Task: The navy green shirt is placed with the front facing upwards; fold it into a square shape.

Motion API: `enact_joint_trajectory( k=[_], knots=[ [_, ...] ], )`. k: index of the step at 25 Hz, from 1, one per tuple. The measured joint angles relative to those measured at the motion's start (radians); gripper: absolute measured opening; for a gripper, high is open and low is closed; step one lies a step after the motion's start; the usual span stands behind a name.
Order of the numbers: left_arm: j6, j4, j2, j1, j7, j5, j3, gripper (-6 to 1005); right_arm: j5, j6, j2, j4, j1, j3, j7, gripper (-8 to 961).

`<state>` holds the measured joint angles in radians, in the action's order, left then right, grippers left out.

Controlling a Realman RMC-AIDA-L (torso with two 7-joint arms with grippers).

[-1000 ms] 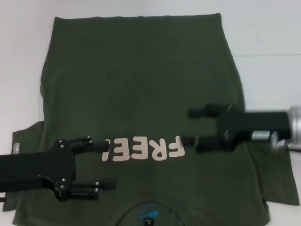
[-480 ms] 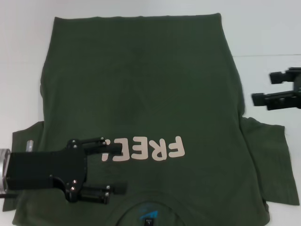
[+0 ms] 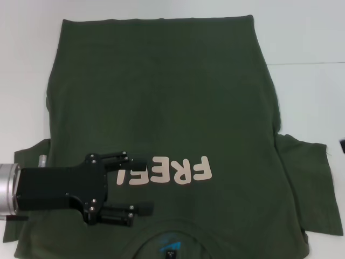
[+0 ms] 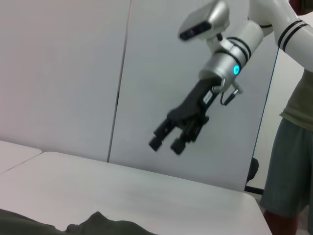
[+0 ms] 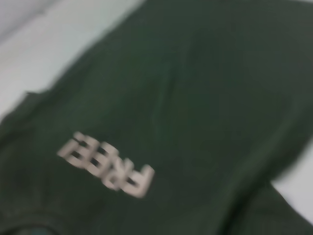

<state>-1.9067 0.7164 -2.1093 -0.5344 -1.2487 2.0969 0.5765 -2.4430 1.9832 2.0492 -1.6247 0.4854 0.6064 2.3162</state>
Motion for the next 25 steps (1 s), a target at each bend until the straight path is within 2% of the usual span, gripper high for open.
enact_joint_trajectory(
  k=[6, 12, 25],
  knots=[
    [0.008, -0.019, -0.002, -0.014, 0.002, 0.0, -0.004, 873, -0.157, 0.002, 0.004, 0.01, 0.009, 0.011, 0.046, 944],
    [0.016, -0.024, -0.008, -0.015, 0.005, 0.0, 0.0, 873, -0.221, 0.002, 0.001, 0.071, 0.012, 0.056, 0.089, 944],
    [0.017, -0.023, -0.013, -0.004, 0.008, 0.002, 0.0, 873, -0.3, -0.029, -0.007, 0.257, 0.046, 0.045, 0.12, 945]
  ],
)
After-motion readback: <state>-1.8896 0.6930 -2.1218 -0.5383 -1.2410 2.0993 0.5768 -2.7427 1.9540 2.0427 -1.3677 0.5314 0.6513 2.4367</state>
